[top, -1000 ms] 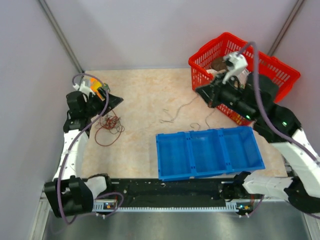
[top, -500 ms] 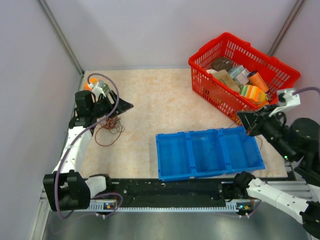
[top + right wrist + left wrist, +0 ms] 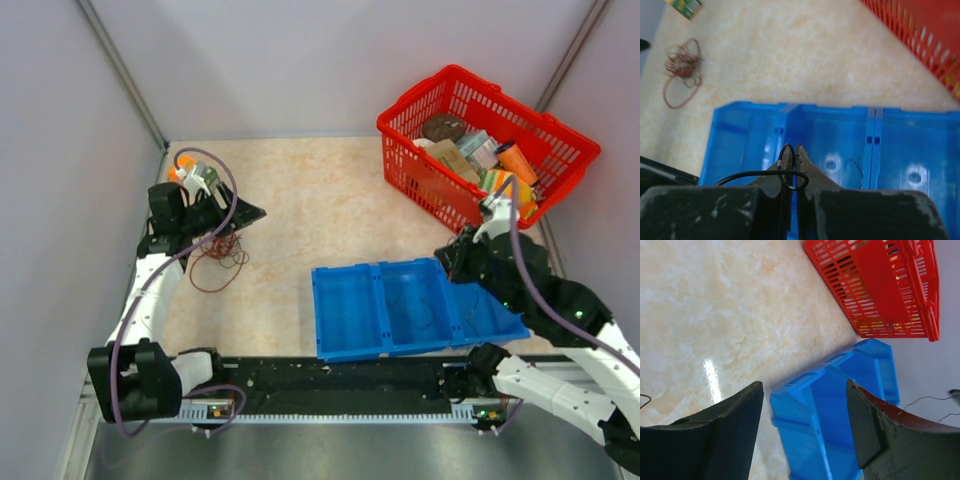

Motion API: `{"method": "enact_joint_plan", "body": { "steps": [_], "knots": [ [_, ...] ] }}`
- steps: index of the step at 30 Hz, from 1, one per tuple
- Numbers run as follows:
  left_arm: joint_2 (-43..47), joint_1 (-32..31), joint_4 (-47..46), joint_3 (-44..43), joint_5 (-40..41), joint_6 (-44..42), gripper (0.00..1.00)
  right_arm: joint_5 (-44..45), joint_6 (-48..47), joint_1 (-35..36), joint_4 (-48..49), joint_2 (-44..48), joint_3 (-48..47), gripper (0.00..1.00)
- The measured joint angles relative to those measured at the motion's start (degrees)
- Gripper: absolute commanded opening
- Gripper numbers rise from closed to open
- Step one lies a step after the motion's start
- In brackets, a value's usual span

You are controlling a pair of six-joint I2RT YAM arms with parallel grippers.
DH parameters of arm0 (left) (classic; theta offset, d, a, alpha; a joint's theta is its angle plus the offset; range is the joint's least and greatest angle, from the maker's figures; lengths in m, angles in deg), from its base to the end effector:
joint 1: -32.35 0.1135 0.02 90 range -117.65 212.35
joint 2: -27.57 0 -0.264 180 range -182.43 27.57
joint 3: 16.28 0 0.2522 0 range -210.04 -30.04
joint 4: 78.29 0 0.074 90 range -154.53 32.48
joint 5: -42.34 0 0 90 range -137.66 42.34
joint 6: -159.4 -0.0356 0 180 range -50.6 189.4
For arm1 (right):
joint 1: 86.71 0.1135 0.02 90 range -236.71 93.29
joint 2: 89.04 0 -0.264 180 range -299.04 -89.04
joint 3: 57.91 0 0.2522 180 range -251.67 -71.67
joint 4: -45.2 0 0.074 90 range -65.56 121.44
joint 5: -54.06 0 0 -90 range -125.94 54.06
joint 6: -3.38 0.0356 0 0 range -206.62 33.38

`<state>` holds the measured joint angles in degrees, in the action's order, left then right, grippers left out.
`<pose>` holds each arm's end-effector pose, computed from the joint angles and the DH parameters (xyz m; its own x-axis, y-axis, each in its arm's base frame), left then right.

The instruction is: Untangle the cables

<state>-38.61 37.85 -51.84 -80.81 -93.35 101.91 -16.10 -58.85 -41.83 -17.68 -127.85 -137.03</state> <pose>0.2540 -0.0011 0.3012 -0.6971 -0.4443 -0.5628 0.2214 0.6131 -0.7583 0.0835 0.0661 0.4009 -0.4464 0.1740 -0.8778 -0.2641 0.9116 0.3150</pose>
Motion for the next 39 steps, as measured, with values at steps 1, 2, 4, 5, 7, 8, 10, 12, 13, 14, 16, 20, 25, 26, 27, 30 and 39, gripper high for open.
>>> {"method": "enact_joint_plan", "body": {
  "steps": [1, 2, 4, 5, 7, 8, 10, 12, 13, 14, 16, 20, 25, 26, 27, 30, 39],
  "knots": [
    [0.00, 0.22, -0.24, 0.20, -0.15, 0.17, 0.70, -0.09, 1.29, 0.00, 0.33, 0.57, 2.82, 0.00],
    [0.00, 0.42, -0.42, 0.37, -0.20, 0.33, 0.70, 0.11, 3.39, 0.00, 0.31, 1.33, 6.40, 0.00],
    [0.00, 0.55, -0.63, 0.76, -0.17, 0.52, 0.69, 1.03, 7.61, 0.00, -0.35, 2.10, 12.44, 0.00],
    [-0.02, 0.61, -0.63, 0.83, -0.17, 0.57, 0.69, 1.62, 9.51, 0.00, -0.94, 2.05, 14.53, 0.00],
    [-0.13, 0.74, -0.76, 0.83, -0.44, 0.61, 0.69, 3.45, 12.50, 0.00, -2.60, 0.59, 16.00, 0.00],
    [-0.24, 0.76, -0.81, 0.83, -0.61, 0.66, 0.69, 4.79, 13.66, 0.00, -2.89, -0.48, 15.91, 0.00],
    [-0.35, 0.79, -0.98, 0.85, -0.68, 0.76, 0.69, 8.48, 15.76, 0.00, -3.37, -2.93, 15.04, 0.00],
    [-0.37, 0.79, -1.11, 0.96, -0.66, 0.76, 0.69, 12.02, 17.07, 0.00, -4.07, -5.40, 13.38, 0.00],
    [-0.37, 0.79, -1.11, 0.96, -0.63, 0.76, 0.69, 13.92, 17.44, 0.00, -4.17, -6.99, 12.00, 0.00],
    [-0.37, 0.83, -1.11, 0.98, -0.61, 0.76, 0.69, 15.76, 17.49, 0.00, -4.13, -8.72, 10.47, 0.00],
    [-0.37, 0.92, -1.16, 0.98, -0.63, 0.76, 0.68, 18.78, 17.11, 0.00, -3.78, -11.82, 7.41, 0.00],
    [-0.61, 1.18, -1.92, 1.29, -0.85, 1.16, 0.68, 24.57, 13.77, 0.00, -1.42, -18.32, 1.18, 0.00],
    [-0.83, 1.27, -2.36, 1.60, -1.07, 1.75, 0.69, 23.41, 6.45, -0.02, 6.71, -20.63, 1.99, 0.00],
    [-0.83, 1.31, -2.45, 1.66, -1.14, 1.86, 0.68, 22.62, 5.77, -0.02, 8.11, -20.59, 2.91, 0.00],
    [-0.83, 1.33, -2.45, 1.70, -1.22, 1.90, 0.68, 21.33, 5.25, -0.02, 9.66, -20.50, 4.63, 0.00],
    [-0.83, 1.40, -2.58, 1.84, -1.27, 2.03, 0.68, 17.59, 5.84, -0.02, 11.67, -20.20, 10.14, 0.00],
    [-0.83, 1.75, -3.37, 2.25, -1.79, 2.58, 0.69, -0.46, 11.91, -0.02, 9.22, -7.78, 25.73, 0.10]
  ]
}}
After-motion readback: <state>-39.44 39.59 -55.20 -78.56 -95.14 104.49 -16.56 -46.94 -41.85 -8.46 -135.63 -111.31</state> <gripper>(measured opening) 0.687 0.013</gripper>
